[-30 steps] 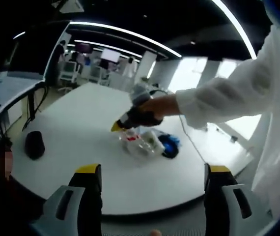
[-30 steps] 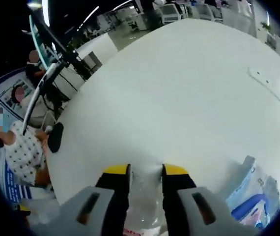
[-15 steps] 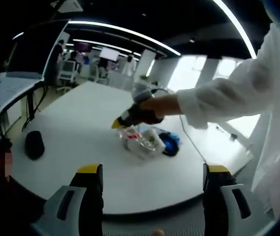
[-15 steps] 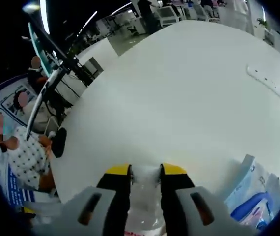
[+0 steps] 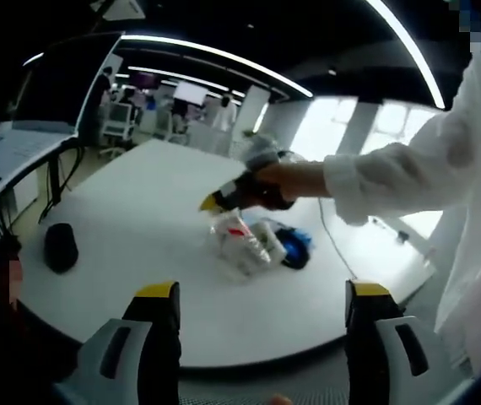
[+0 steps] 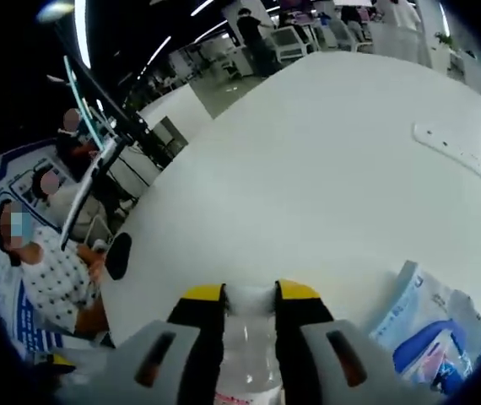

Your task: Arrange the tabletop items into an orderly group along one side of the table until the central work area is clear of visible clutter.

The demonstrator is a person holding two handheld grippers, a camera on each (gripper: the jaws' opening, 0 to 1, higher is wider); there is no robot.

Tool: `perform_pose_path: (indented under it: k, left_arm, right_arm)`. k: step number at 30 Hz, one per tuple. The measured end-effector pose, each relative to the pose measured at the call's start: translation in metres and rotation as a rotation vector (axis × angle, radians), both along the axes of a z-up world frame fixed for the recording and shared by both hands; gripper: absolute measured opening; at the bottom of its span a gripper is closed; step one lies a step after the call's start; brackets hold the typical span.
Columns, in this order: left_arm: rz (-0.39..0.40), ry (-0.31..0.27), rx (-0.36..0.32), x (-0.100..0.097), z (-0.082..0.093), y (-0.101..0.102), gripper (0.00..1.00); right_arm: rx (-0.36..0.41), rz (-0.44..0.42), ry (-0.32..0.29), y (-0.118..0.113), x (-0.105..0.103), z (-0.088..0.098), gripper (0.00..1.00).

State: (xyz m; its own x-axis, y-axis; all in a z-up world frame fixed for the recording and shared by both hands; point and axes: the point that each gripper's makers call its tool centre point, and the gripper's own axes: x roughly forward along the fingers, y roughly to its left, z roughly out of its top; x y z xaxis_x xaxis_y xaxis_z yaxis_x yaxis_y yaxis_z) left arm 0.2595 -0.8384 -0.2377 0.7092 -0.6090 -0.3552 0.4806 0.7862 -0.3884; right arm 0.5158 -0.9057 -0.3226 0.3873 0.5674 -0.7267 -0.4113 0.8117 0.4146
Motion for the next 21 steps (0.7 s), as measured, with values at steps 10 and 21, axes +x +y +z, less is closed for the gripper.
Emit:
perform_pose_path:
  k: [10, 21]
  left_arm:
    - [-0.013, 0.000, 0.010, -0.002, -0.001, -0.001, 0.76]
    - [-0.025, 0.003, 0.026, -0.003, -0.004, -0.001, 0.76]
  right_arm:
    - [0.050, -0.027, -0.103, -0.005, -0.009, 0.036, 0.19]
    - [0.107, -0.087, -0.192, -0.009, -0.006, 0.067, 0.18]
